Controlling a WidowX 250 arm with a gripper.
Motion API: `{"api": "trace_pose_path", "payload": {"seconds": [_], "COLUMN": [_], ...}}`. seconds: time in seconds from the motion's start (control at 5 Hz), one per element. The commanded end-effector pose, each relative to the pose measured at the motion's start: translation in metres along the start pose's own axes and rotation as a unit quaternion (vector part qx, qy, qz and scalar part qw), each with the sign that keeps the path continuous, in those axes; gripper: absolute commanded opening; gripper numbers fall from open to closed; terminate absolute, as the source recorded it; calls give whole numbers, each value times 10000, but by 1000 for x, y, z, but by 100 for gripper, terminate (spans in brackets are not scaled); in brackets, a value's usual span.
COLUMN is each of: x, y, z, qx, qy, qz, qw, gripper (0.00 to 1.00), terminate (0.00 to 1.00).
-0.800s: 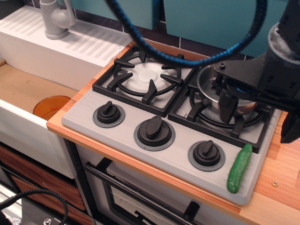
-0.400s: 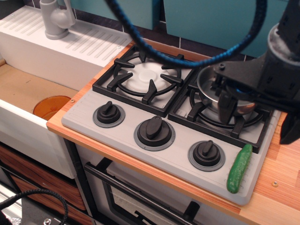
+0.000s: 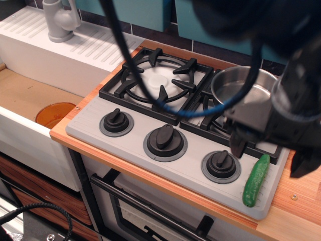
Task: Put pickle in pot or pan an put pot or pan on stove
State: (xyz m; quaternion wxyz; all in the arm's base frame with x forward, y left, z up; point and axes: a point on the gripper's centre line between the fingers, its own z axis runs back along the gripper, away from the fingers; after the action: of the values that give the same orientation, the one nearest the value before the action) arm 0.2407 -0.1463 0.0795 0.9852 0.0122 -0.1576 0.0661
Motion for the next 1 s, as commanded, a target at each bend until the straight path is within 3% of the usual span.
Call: {"api": "trace_pose_path", "payload": {"seconds": [0.0, 0.8], "x": [11, 0], "y": [1, -4], "z": [-24, -60], "qx": [-237, -302], "qy": [-395, -630], "qz": [62, 87], "qw": [9989, 9975], "gripper": [100, 100], "terminate": [0, 0]}}
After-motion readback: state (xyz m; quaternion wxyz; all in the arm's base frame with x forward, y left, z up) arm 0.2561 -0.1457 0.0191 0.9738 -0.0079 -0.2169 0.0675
